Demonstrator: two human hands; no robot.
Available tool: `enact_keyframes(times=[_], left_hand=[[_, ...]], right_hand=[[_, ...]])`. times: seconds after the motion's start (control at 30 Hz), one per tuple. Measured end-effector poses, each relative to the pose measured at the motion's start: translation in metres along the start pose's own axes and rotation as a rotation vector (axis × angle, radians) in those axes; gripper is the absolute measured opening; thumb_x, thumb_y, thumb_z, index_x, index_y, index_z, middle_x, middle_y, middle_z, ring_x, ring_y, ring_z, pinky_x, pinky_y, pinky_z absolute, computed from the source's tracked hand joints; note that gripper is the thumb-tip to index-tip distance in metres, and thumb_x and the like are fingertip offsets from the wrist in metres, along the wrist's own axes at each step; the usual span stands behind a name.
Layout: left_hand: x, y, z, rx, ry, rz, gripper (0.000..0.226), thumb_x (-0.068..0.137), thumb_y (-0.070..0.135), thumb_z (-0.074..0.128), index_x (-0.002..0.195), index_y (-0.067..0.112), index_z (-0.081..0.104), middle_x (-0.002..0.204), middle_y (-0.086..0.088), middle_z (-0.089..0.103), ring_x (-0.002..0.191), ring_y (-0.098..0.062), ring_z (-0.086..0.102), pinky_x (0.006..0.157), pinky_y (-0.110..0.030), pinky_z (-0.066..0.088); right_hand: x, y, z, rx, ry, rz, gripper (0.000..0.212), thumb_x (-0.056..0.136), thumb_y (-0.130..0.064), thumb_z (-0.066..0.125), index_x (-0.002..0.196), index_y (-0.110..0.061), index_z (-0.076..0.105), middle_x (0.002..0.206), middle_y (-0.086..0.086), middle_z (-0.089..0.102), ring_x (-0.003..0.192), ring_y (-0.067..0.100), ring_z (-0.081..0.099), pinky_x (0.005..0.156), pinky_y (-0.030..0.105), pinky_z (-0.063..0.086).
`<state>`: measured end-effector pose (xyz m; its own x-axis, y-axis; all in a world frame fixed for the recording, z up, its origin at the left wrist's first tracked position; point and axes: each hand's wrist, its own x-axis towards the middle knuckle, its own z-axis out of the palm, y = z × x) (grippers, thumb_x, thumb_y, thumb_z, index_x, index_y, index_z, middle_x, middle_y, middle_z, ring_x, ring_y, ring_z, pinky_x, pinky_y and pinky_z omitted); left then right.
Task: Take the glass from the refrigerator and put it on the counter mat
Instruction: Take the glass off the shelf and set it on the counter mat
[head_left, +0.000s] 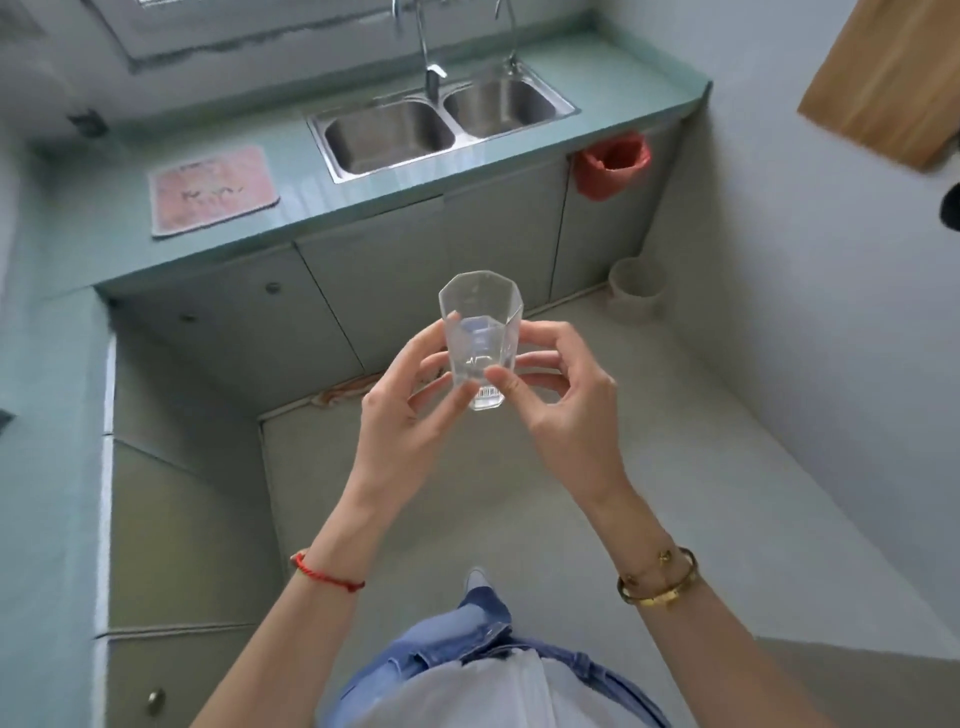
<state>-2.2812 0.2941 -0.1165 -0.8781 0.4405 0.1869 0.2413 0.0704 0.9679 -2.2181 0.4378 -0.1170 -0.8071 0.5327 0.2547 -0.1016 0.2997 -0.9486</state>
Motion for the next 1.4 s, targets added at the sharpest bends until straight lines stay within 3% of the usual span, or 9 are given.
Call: enact_keyframes(times=[0.2,0.33,0.5,0.63,1.2,1.4], left_hand=[[0.035,-0.013,-0.037,0.014,0.085,-0.037,0.053,0.092,0.005,0.069,0.142,0.01,0.052,0.131,-0.008,0.07,0.122,-0.02,0.068,0.103,-0.041,0.056],[0.061,-0.024,-0.059,0.004,0.144,-0.069,0.053,0.093,0.006,0.069,0.143,0.012,0.052,0.129,-0.01,0.07,0.122,-0.024,0.068,0.104,-0.045,0.055],[0.102,-0.041,-0.08,-0.006,0.22,-0.105,0.052,0.093,0.006,0.069,0.142,0.015,0.054,0.127,-0.008,0.072,0.122,-0.024,0.067,0.106,-0.05,0.052],[0.144,-0.056,-0.098,-0.009,0.258,-0.127,0.053,0.093,0.005,0.07,0.142,0.015,0.054,0.127,-0.008,0.072,0.122,-0.023,0.068,0.105,-0.047,0.054],[0.348,-0.099,-0.21,0.063,0.532,-0.162,0.054,0.091,0.014,0.072,0.141,0.025,0.055,0.133,0.002,0.069,0.125,-0.014,0.065,0.108,-0.042,0.053],[0.394,-0.128,-0.27,0.079,0.559,-0.195,0.056,0.092,0.014,0.071,0.144,0.024,0.053,0.135,0.002,0.067,0.127,-0.011,0.063,0.11,-0.04,0.051]], right_hand=[[0.043,0.004,0.048,0.039,-0.092,-0.006,0.033,0.083,-0.026,0.082,0.111,-0.017,0.068,0.1,-0.005,0.076,0.091,0.012,0.073,0.084,0.023,0.057],[0.075,0.008,0.077,0.06,-0.16,0.006,0.033,0.083,-0.026,0.081,0.112,-0.018,0.068,0.102,-0.005,0.076,0.09,0.015,0.073,0.085,0.033,0.059],[0.121,0.014,0.112,0.084,-0.227,0.014,0.03,0.084,-0.022,0.081,0.111,-0.018,0.069,0.104,-0.006,0.076,0.09,0.013,0.073,0.085,0.031,0.059],[0.166,0.026,0.144,0.095,-0.28,0.013,0.03,0.084,-0.024,0.08,0.112,-0.02,0.068,0.105,-0.008,0.076,0.09,0.014,0.073,0.085,0.038,0.06],[0.391,0.037,0.313,0.131,-0.557,-0.13,0.036,0.084,-0.027,0.08,0.115,-0.016,0.066,0.107,-0.006,0.076,0.093,0.009,0.073,0.086,0.025,0.059],[0.434,0.045,0.389,0.123,-0.61,-0.127,0.037,0.085,-0.027,0.08,0.117,-0.018,0.064,0.112,-0.006,0.074,0.094,0.011,0.073,0.087,0.032,0.061]])
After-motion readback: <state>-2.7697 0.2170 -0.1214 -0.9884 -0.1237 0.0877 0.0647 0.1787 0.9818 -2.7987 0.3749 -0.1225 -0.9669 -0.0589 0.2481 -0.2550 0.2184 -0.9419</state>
